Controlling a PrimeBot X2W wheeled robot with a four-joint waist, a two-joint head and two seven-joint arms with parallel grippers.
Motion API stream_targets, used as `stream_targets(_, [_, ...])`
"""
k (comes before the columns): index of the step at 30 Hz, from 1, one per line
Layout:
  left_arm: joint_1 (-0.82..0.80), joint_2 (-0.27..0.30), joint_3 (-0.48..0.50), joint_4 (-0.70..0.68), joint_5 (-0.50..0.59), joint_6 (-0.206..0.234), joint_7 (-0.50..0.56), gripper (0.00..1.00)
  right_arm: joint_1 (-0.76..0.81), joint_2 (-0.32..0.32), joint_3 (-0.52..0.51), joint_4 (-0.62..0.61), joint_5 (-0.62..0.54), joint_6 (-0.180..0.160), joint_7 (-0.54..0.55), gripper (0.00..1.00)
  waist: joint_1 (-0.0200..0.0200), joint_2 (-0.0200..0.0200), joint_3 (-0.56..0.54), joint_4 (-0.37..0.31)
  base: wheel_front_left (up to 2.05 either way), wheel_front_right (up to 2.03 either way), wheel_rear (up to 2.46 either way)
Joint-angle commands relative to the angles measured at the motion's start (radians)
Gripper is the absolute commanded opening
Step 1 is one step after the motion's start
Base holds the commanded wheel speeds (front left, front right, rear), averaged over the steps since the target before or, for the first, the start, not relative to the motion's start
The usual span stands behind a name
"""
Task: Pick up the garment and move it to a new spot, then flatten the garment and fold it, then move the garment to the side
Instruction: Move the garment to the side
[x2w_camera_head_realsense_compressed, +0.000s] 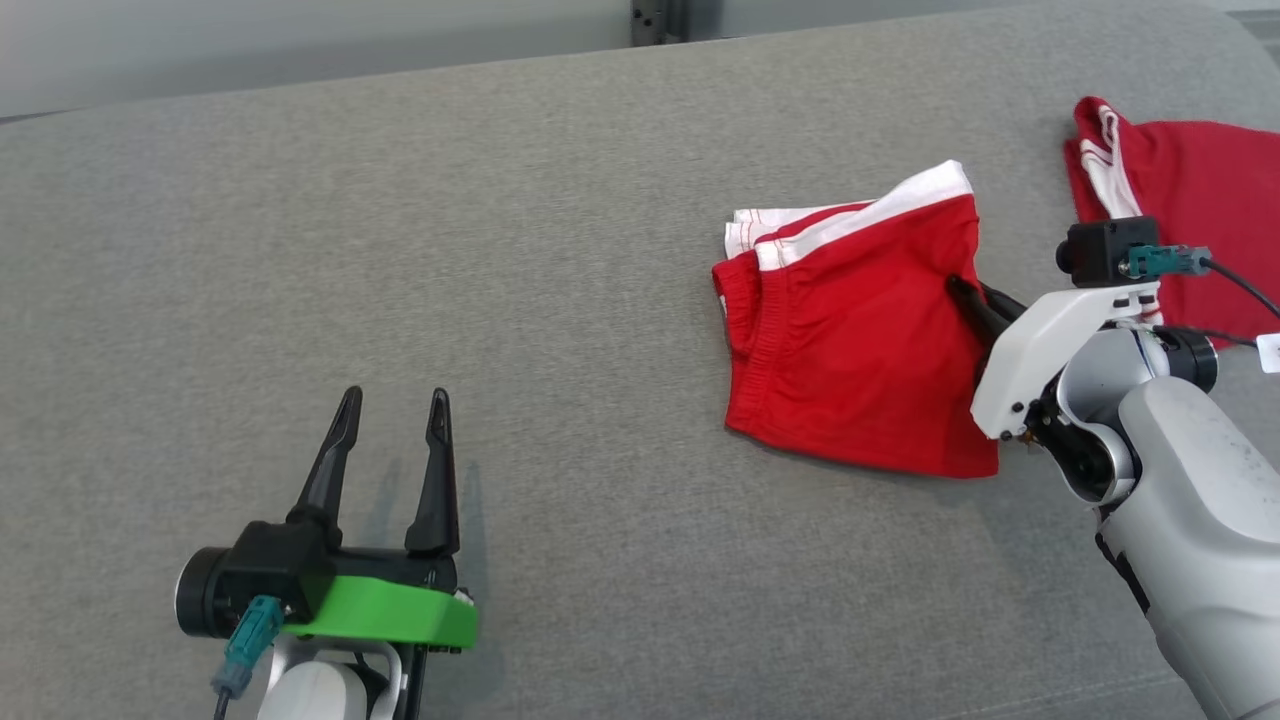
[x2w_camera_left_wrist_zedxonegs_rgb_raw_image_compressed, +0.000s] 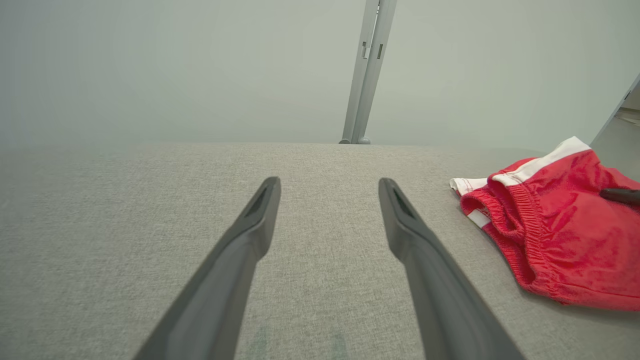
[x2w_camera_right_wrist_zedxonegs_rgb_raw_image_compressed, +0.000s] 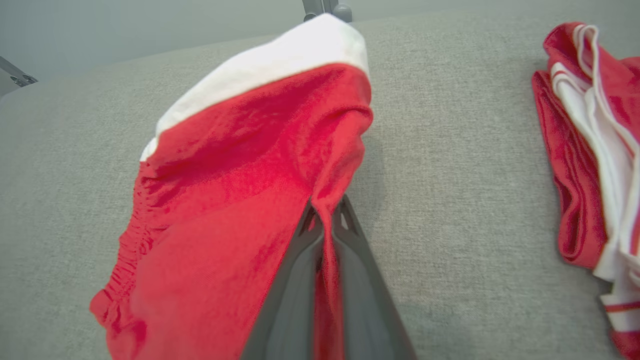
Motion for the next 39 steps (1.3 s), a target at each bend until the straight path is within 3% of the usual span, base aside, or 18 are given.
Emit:
stream_targets(1, [-0.023, 0.006, 0.002, 0.000, 0.017, -0.008, 0.000, 1.00, -0.012, -0.007, 0.000, -0.013, 0.005, -0.001, -0.005, 0.00, 0.0000, 0.0000, 0.057, -0.159, 0.00, 0.00, 0.00])
stream_targets(8, [-0.068, 0.024, -0.003, 0.011, 0.046, -0.026, 0.000, 1.00, -0.021, -0.003, -0.008, -0.039, -0.001, -0.001, -0.028, 0.00, 0.0000, 0.0000, 0.101, -0.277, 0.00, 0.00, 0.00])
stream_targets(14, [-0.084, 0.029, -0.003, 0.023, 0.054, -0.033, 0.000, 1.00, -0.038, 0.020, 0.000, -0.029, -0.013, -0.001, -0.056, 0.00, 0.0000, 0.0000, 0.113, -0.302, 0.00, 0.00, 0.00])
stream_targets(24, [-0.092, 0.025, -0.002, 0.028, 0.057, -0.034, 0.000, 1.00, -0.154, 0.013, -0.021, 0.056, -0.070, -0.001, -0.116, 0.00, 0.0000, 0.0000, 0.114, -0.226, 0.00, 0.00, 0.00])
stream_targets(39, [-0.072, 0.012, -0.016, 0.020, 0.057, -0.032, 0.000, 1.00, -0.295, -0.163, -0.118, 0.214, -0.180, -0.001, -0.128, 0.00, 0.0000, 0.0000, 0.125, -0.093, 0.00, 0.00, 0.00])
